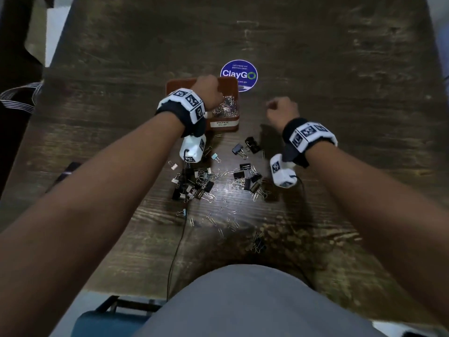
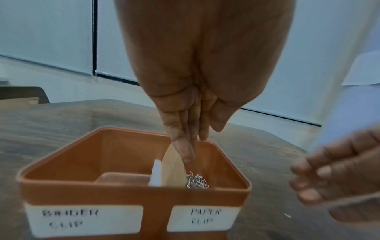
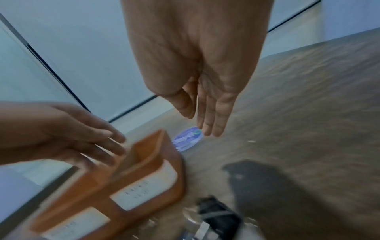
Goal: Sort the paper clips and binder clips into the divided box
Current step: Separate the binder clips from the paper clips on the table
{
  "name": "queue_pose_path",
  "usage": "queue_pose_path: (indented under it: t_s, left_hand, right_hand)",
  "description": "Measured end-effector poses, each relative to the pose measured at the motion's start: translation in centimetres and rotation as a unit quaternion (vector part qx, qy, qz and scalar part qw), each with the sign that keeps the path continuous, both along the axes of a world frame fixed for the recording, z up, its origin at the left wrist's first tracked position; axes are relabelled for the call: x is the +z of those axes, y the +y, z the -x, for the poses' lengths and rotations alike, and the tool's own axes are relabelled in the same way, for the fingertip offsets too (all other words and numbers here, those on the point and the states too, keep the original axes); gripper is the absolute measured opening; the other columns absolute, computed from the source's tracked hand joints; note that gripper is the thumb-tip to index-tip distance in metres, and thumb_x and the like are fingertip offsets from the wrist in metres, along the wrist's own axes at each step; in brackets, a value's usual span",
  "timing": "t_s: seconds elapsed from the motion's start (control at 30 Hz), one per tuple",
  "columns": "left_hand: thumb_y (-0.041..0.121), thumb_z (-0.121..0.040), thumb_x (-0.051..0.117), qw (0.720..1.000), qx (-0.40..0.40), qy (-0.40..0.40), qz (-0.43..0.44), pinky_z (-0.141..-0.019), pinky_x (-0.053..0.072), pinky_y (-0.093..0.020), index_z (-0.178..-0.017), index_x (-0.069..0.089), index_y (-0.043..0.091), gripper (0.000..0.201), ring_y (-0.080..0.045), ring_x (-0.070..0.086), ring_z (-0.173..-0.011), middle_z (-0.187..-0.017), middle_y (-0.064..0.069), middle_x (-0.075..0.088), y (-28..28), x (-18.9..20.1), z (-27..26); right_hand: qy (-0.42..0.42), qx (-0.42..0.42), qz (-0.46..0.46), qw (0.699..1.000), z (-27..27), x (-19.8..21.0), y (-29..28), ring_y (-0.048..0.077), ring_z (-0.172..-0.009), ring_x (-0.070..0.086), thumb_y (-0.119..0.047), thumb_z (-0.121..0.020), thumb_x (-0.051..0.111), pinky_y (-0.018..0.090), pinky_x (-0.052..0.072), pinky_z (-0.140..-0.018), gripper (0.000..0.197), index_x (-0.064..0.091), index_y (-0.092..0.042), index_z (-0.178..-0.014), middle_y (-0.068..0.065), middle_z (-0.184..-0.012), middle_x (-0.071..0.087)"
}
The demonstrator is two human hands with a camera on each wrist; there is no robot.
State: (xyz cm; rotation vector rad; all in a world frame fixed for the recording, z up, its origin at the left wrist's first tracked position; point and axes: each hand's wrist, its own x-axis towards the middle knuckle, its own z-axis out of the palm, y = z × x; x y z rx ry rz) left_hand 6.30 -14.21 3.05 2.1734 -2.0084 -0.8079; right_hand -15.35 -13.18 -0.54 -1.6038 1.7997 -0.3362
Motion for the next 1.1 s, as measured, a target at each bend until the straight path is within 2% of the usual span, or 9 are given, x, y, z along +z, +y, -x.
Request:
queue_pose_path:
  t_s: [0.1, 0.17, 0.37, 0.47, 0.53, 0.63, 0.73, 0.9, 1.1]
  left_hand:
    - [0.015, -0.095, 0.053, 0.998, -0.018, 0.031, 0.048, -0.083, 0.05, -0.03, -0.112, 0.067, 0.008, 0.024, -0.023, 0.063, -0.098, -0.108, -0.009, 0.068, 2.3, -1.1, 0.7]
    - [0.016, -0.096, 0.052, 0.995, -0.037, 0.061, 0.066, -0.081, 0.051, -0.03, -0.109, 0.066, 0.011, 0.02, -0.02, 0.062, -0.093, -0.103, -0.005, 0.066, 4.3, -2.1, 1.8]
    - [0.015, -0.097, 0.051, 0.993, -0.097, 0.062, -0.015, -0.063, 0.051, -0.022, -0.101, 0.064, 0.01, 0.014, -0.018, 0.063, -0.079, -0.089, -0.002, 0.064, 9.8, -6.3, 4.3]
    - [0.015, -0.098, 0.05, 0.991, -0.105, 0.063, -0.05, -0.069, 0.056, -0.027, -0.1, 0.064, 0.009, 0.016, -0.018, 0.065, -0.078, -0.087, -0.003, 0.065, 12.1, -8.5, 4.6]
    - [0.019, -0.097, 0.051, 0.992, -0.112, 0.036, -0.054, -0.07, 0.055, -0.026, -0.101, 0.065, 0.011, 0.017, -0.017, 0.064, -0.08, -0.092, -0.002, 0.064, 13.5, -9.8, 4.6]
    - [0.027, -0.094, 0.057, 0.99, -0.136, -0.022, -0.038, -0.075, 0.051, -0.028, -0.105, 0.064, 0.011, 0.02, -0.019, 0.059, -0.085, -0.102, -0.004, 0.058, 15.1, -11.5, 4.6]
    - [0.021, -0.091, 0.061, 0.991, -0.13, -0.032, -0.032, -0.078, 0.05, -0.034, -0.113, 0.059, 0.007, 0.026, -0.025, 0.059, -0.092, -0.11, -0.009, 0.056, 16.0, -12.4, 4.9]
    - [0.008, -0.089, 0.061, 0.992, -0.116, -0.039, -0.041, -0.075, 0.056, -0.041, -0.106, 0.059, 0.005, 0.017, -0.028, 0.062, -0.086, -0.105, -0.01, 0.056, 16.6, -13.1, 5.4]
    - [-0.001, -0.086, 0.057, 0.989, -0.132, -0.037, -0.054, -0.068, 0.056, -0.039, -0.097, 0.058, 0.006, 0.013, -0.027, 0.061, -0.079, -0.099, -0.008, 0.053, 17.5, -13.4, 5.5]
  right_hand:
    - [0.053, 0.035, -0.053, 0.997, 3.9, -2.7, 2.6, 0.024, -0.115, 0.059, -0.009, -0.089, 0.057, 0.023, 0.037, -0.103, 0.026, 0.07, -0.011, -0.111, 0.011, -0.119, 0.067]
    - [0.083, 0.059, -0.088, 0.991, 5.5, -4.4, 4.1, 0.026, -0.112, 0.06, -0.011, -0.091, 0.057, 0.027, 0.04, -0.101, 0.023, 0.07, -0.01, -0.11, 0.012, -0.117, 0.066]
    - [0.106, 0.147, -0.08, 0.98, 4.9, -6.3, 6.3, 0.029, -0.11, 0.058, -0.01, -0.095, 0.053, 0.037, 0.045, -0.102, 0.024, 0.066, -0.007, -0.115, 0.016, -0.119, 0.063]
    - [0.111, 0.211, -0.041, 0.97, 3.2, -6.9, 7.2, 0.026, -0.111, 0.054, -0.012, -0.095, 0.052, 0.033, 0.043, -0.1, 0.026, 0.063, -0.008, -0.119, 0.011, -0.122, 0.054]
    - [0.123, 0.225, -0.008, 0.967, 2.4, -7.4, 7.9, 0.02, -0.098, 0.054, -0.014, -0.094, 0.054, 0.029, 0.046, -0.092, 0.024, 0.062, -0.008, -0.115, 0.008, -0.114, 0.051]
    - [0.143, 0.236, 0.029, 0.961, 1.9, -8.1, 8.8, 0.017, -0.084, 0.056, -0.012, -0.093, 0.056, 0.028, 0.051, -0.08, 0.016, 0.06, -0.006, -0.108, 0.007, -0.102, 0.058]
    - [0.151, 0.238, 0.043, 0.958, 2.1, -8.5, 9.7, 0.02, -0.079, 0.06, -0.006, -0.091, 0.057, 0.03, 0.054, -0.076, 0.015, 0.061, -0.005, -0.106, 0.009, -0.094, 0.063]
    - [0.137, 0.22, 0.071, 0.963, 3.1, -8.7, 10.9, 0.024, -0.088, 0.06, -0.001, -0.084, 0.06, 0.035, 0.054, -0.082, 0.022, 0.059, -0.01, -0.105, 0.008, -0.099, 0.062]
    - [0.116, 0.236, 0.018, 0.965, 4.0, -8.4, 11.6, 0.019, -0.1, 0.049, 0.008, -0.079, 0.059, 0.027, 0.044, -0.089, 0.037, 0.049, -0.013, -0.108, 0.005, -0.115, 0.049]
